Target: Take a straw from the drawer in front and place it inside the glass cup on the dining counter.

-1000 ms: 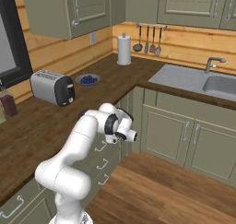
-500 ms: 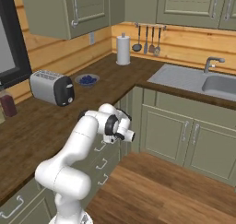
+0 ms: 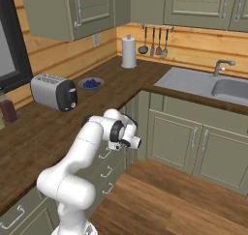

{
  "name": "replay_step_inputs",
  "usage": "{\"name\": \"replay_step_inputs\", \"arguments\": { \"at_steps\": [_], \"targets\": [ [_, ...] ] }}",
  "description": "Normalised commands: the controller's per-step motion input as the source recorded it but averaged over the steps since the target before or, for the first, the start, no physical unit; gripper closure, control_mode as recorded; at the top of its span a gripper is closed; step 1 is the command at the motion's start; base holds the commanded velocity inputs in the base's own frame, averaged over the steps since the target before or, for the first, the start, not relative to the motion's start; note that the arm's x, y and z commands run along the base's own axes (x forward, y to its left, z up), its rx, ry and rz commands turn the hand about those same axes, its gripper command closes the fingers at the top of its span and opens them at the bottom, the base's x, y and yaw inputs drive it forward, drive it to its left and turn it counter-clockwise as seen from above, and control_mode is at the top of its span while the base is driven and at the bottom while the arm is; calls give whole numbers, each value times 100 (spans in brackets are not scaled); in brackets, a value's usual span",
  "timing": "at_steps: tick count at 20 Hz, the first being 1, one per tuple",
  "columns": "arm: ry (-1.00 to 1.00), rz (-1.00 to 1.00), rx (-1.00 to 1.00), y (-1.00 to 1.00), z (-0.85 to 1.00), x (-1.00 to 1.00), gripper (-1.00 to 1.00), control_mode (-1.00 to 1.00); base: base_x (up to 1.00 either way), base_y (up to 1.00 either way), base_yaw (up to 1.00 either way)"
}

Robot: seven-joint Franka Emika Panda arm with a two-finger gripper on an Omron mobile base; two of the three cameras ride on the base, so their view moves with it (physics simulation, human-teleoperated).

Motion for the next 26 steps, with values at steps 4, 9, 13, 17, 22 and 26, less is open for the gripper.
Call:
{"name": "replay_step_inputs", "arguments": {
  "at_steps": [4, 9, 13, 17, 22, 26],
  "targets": [
    [11, 0, 0, 7, -9, 4, 100, -100, 0, 0, 0],
    [2, 0, 0, -3, -2, 4, 100, -100, 0, 0, 0],
    [0, 0, 0, -29, 0, -8, 100, -100, 0, 0, 0],
    [-4, 0, 0, -46, 0, -17, 100, -100, 0, 0, 0],
    [-3, 3, 5, -72, 0, -22, 100, -100, 0, 0, 0],
    [-4, 5, 10, -84, 0, -36, 100, -100, 0, 0, 0]
  ]
}}
